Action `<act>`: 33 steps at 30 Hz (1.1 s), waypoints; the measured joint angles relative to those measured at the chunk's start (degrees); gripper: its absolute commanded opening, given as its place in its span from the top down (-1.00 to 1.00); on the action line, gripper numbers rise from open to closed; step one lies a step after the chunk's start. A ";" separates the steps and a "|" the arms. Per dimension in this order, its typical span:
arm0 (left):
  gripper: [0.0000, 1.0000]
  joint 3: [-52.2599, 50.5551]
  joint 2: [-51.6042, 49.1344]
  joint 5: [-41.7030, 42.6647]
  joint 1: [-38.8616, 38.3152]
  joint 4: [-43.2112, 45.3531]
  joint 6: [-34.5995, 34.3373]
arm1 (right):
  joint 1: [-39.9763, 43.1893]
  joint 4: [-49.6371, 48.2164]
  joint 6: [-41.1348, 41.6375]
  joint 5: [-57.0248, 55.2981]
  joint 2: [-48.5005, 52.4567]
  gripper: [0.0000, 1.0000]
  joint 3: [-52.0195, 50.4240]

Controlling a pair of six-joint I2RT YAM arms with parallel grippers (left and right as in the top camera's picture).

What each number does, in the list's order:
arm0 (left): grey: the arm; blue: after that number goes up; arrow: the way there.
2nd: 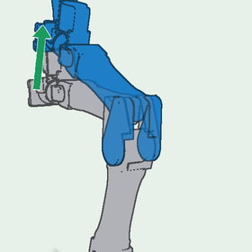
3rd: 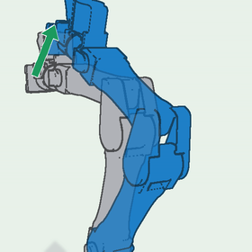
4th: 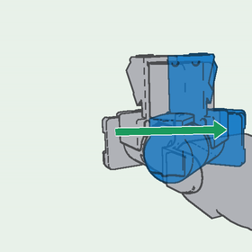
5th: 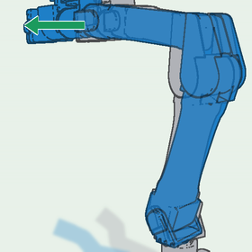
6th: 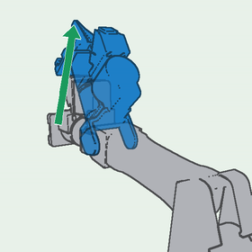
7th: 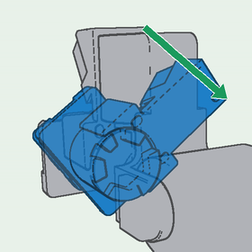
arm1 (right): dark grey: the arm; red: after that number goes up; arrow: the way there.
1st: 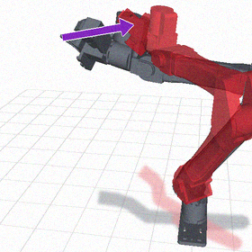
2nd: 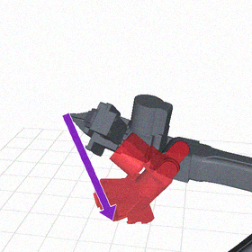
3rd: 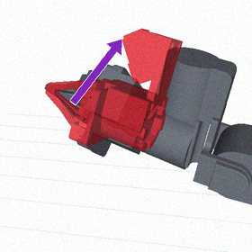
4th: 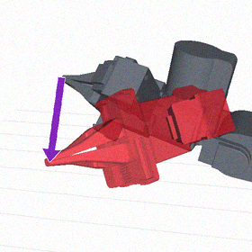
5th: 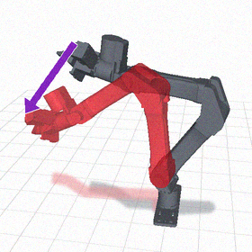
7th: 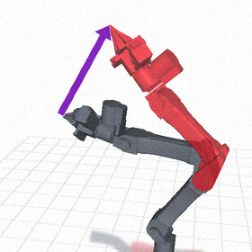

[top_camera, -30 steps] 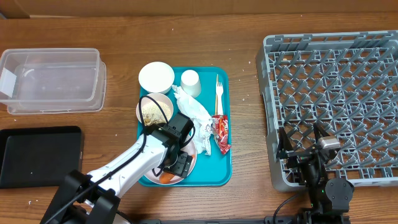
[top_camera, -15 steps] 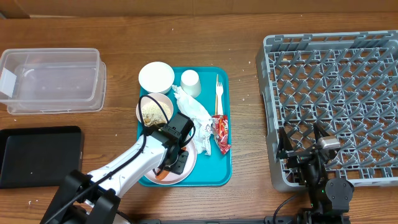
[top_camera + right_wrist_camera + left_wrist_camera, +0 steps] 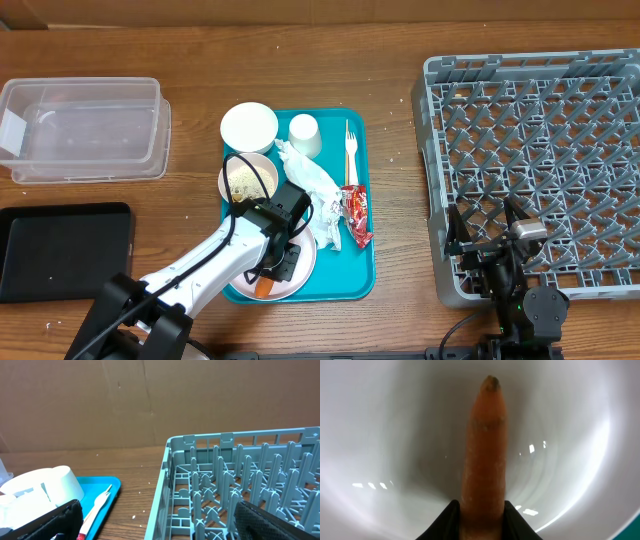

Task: Sort waste into correct bins and load items into the dishwasher
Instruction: 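Grasp the orange carrot on the white plate with the left gripper, then carry the carrot left and drop it onto the black tray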

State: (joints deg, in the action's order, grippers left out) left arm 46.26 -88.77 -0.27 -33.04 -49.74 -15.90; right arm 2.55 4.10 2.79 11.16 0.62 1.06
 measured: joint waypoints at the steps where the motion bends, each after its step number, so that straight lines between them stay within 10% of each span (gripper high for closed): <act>1: 0.92 0.85 -0.02 0.00 0.00 -1.33 0.00 | 0.00 -0.02 0.00 0.00 0.00 -1.00 0.00; 12: 0.92 20.52 -0.31 -5.49 2.73 -16.33 -3.15 | 0.02 -0.07 0.02 0.00 0.00 -1.00 0.00; 25: 0.92 26.49 0.04 -8.24 49.51 -8.11 -12.90 | 0.00 0.00 0.00 0.02 0.00 -1.00 0.00; 33: 0.92 26.40 0.04 -8.15 65.66 -7.87 -23.04 | 0.00 -0.02 0.00 0.02 0.00 -1.00 0.00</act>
State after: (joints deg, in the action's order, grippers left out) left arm 72.66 -88.73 -8.43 32.62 -57.60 -38.94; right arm 2.55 4.08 2.79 11.18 0.62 1.06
